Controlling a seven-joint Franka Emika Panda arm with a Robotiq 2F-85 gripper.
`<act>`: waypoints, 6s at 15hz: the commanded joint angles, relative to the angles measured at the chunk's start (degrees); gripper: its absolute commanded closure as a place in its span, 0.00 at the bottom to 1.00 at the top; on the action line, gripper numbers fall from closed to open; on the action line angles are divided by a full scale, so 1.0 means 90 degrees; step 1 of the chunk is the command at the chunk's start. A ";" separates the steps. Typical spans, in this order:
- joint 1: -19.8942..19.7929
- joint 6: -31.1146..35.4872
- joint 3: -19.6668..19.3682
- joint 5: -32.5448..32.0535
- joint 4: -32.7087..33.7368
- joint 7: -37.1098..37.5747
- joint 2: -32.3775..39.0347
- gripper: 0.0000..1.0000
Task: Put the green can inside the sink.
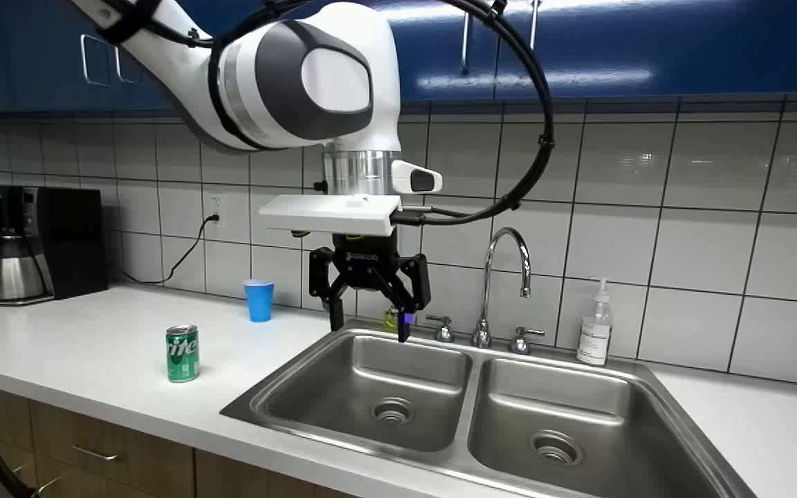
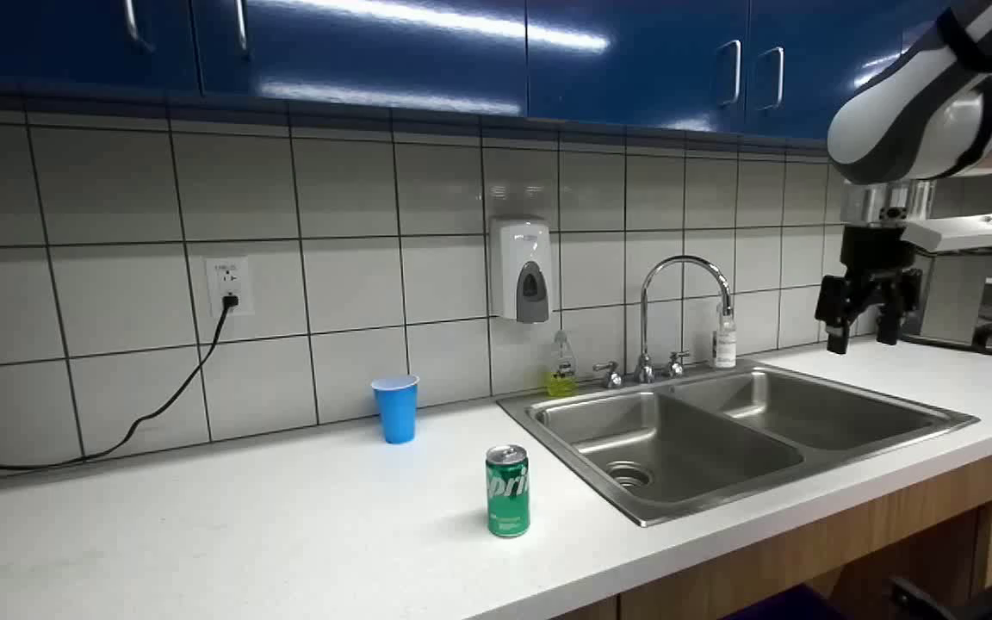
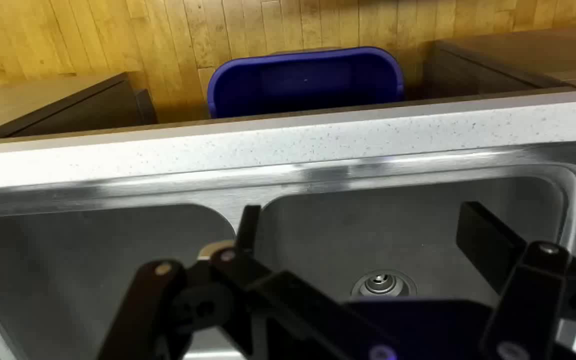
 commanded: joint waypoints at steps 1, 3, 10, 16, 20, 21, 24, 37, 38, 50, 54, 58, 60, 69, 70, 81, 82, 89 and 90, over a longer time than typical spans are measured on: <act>-0.0091 -0.0002 0.0095 0.0075 0.0004 -0.0053 0.0021 0.00; 0.0010 -0.0023 0.0162 0.0107 -0.0028 -0.0110 -0.0017 0.00; 0.0800 -0.0272 0.0714 0.0178 -0.0398 -0.0374 -0.0196 0.00; 0.1634 -0.0542 0.0910 0.0487 -0.0317 -0.0938 0.0083 0.00; 0.2074 -0.0546 0.1086 0.0805 -0.0321 -0.1018 0.0351 0.00; 0.2177 -0.0469 0.1140 0.0889 -0.0326 -0.1006 0.0452 0.00; 0.2546 -0.0174 0.1336 0.1271 -0.0334 -0.0991 0.0788 0.00; 0.3204 0.1161 0.2640 0.1938 -0.0068 -0.0297 0.2467 0.00; 0.3245 0.1236 0.2722 0.1969 -0.0019 -0.0277 0.2565 0.00; 0.3214 0.1421 0.3267 0.2032 0.1311 -0.0161 0.3960 0.00; 0.3224 0.1339 0.3483 0.1998 0.1615 -0.0023 0.4228 0.00; 0.3226 0.1339 0.3658 0.1999 0.1848 0.0029 0.4373 0.00; 0.3210 0.1380 0.3709 0.2001 0.1957 0.0000 0.4446 0.00; 0.3108 0.1500 0.3682 0.1828 0.2423 0.0084 0.4860 0.00; 0.3090 0.1513 0.3679 0.1820 0.2472 0.0085 0.4906 0.00; 0.2965 0.1631 0.3682 0.1786 0.2845 0.0079 0.5274 0.00; 0.2961 0.1633 0.3679 0.1779 0.2869 0.0086 0.5299 0.00; 0.2937 0.1611 0.3666 0.1748 0.3000 0.0111 0.5399 0.00; 0.2934 0.1604 0.3667 0.1750 0.3012 0.0111 0.5408 0.00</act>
